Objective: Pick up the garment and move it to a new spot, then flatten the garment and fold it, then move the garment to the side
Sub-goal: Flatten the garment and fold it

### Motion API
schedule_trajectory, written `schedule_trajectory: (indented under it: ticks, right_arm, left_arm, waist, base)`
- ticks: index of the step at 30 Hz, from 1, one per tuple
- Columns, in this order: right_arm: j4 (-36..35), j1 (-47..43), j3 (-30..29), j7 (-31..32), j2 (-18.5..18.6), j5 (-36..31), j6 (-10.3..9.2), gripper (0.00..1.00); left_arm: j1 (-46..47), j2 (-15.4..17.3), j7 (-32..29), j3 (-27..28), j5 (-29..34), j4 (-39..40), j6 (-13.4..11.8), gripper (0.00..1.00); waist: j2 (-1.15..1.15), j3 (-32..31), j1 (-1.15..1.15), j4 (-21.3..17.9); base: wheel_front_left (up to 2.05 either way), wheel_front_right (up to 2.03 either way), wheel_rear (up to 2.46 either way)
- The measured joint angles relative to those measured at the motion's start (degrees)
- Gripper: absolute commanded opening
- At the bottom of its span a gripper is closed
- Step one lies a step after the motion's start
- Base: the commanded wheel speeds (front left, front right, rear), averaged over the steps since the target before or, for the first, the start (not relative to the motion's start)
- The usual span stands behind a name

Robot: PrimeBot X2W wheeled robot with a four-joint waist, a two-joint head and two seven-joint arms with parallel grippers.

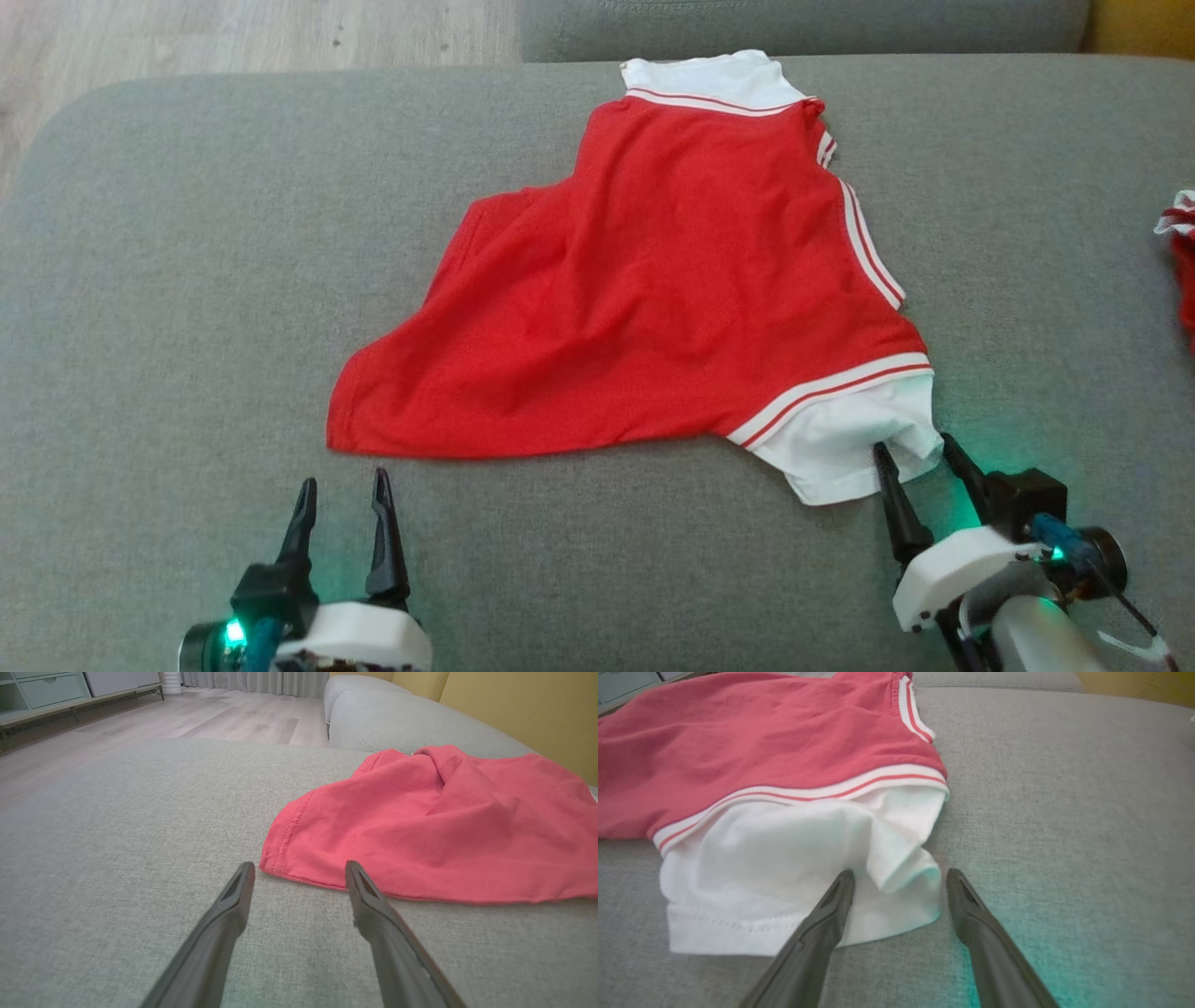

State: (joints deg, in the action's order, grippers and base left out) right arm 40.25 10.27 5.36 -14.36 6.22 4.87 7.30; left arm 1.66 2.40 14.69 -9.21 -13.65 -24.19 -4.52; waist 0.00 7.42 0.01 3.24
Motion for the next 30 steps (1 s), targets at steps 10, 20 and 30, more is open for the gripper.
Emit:
schedule_trajectory:
  ticks: [10, 20, 30]
  right_arm:
    - [1.3, 0.8, 0.7, 0.0, 0.3, 3.1, 0.00, 0.00]
    - [-5.7, -5.8, 0.5, 0.0, 3.1, 8.4, 0.00, 0.00]
    - [-11.8, -6.1, 2.6, 0.0, 5.1, 11.3, 0.00, 0.00]
  left_arm:
    - [0.6, 0.0, 0.0, -0.1, -0.6, 0.0, 0.0, 1.00]
    - [1.0, 0.0, 0.0, -0.4, -1.2, -0.4, 0.8, 1.00]
    - [6.1, 0.0, 0.1, -1.0, -4.8, -12.4, 0.9, 1.00]
  waist:
    - [0.00, 0.2, 0.00, -0.3]
    - [0.00, -0.7, -0.01, -3.4]
    - [0.00, 1.6, 0.00, -8.6]
  base:
    - [0.00, 0.00, 0.00]
    - [0.00, 0.00, 0.00]
    - [0.00, 0.00, 0.00]
